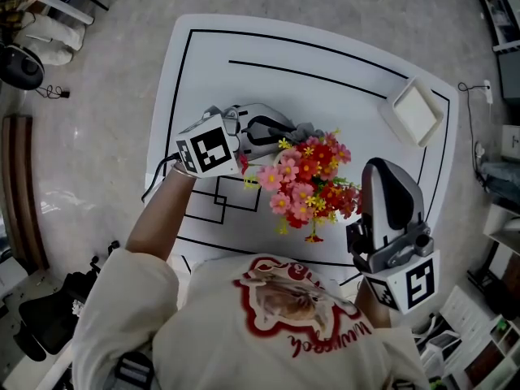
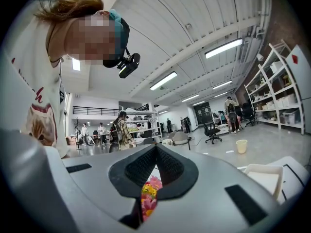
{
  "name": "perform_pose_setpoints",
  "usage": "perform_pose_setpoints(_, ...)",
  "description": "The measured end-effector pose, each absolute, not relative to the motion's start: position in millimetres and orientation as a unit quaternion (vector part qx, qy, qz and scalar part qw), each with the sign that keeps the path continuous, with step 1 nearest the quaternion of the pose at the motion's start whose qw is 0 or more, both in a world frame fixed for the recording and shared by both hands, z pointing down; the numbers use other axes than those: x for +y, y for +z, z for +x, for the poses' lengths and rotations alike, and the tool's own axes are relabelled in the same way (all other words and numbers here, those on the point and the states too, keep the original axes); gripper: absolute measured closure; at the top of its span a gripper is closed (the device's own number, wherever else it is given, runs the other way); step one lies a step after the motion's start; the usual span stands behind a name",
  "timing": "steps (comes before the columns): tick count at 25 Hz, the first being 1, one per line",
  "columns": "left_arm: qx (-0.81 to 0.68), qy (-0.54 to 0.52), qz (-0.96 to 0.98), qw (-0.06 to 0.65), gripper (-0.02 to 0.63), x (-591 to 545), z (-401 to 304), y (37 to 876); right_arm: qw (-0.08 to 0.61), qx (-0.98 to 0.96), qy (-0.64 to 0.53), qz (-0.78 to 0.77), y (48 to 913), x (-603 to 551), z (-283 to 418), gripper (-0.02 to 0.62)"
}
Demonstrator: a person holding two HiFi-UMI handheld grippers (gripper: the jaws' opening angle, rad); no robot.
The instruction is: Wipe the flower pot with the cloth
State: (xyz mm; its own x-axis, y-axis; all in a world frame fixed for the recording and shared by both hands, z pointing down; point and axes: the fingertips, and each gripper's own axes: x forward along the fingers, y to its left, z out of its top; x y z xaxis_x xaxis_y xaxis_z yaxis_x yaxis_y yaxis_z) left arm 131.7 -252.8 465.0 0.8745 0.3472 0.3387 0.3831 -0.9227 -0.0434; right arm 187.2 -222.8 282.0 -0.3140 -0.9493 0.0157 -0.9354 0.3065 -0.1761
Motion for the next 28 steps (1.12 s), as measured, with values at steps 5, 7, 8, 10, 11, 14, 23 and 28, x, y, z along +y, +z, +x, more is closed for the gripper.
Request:
perform_pose_setpoints(5,-0.196,-0.164,-0.965,0.053,0.572,-252,130,466,0.044,0.806,-0.076,-0.585,281,-222,186,0.597)
perform_pose_setpoints(7,-0.190,-0.166,-0.966,0.051,0.572,-255,129,465,0.043,0.805,-0.076,-0.586,282,-222,185,0.597)
perform_pose_setpoints(8,-0.186,-0.168,-0.967,0.049,0.572,-256,128,465,0.043,0.805,-0.076,-0.587,282,-222,184,0.597)
perform_pose_setpoints(10,-0.183,-0.168,-0.968,0.046,0.572,-257,126,465,0.042,0.804,-0.077,-0.588,283,-221,184,0.597)
perform_pose_setpoints(11,-0.182,-0.168,-0.968,0.046,0.572,-257,125,466,0.042,0.803,-0.076,-0.589,283,-220,183,0.597)
perform_pose_setpoints(14,-0.180,-0.166,-0.969,0.044,0.572,-257,122,466,0.040,0.801,-0.074,-0.593,281,-216,182,0.597)
perform_pose_setpoints(23,-0.171,-0.159,-0.971,0.042,0.572,-255,113,463,0.040,0.800,-0.064,-0.595,271,-210,167,0.597)
perform_pose_setpoints(28,-0.160,-0.149,-0.975,0.030,0.572,-256,105,460,0.040,0.797,-0.059,-0.600,268,-205,160,0.597)
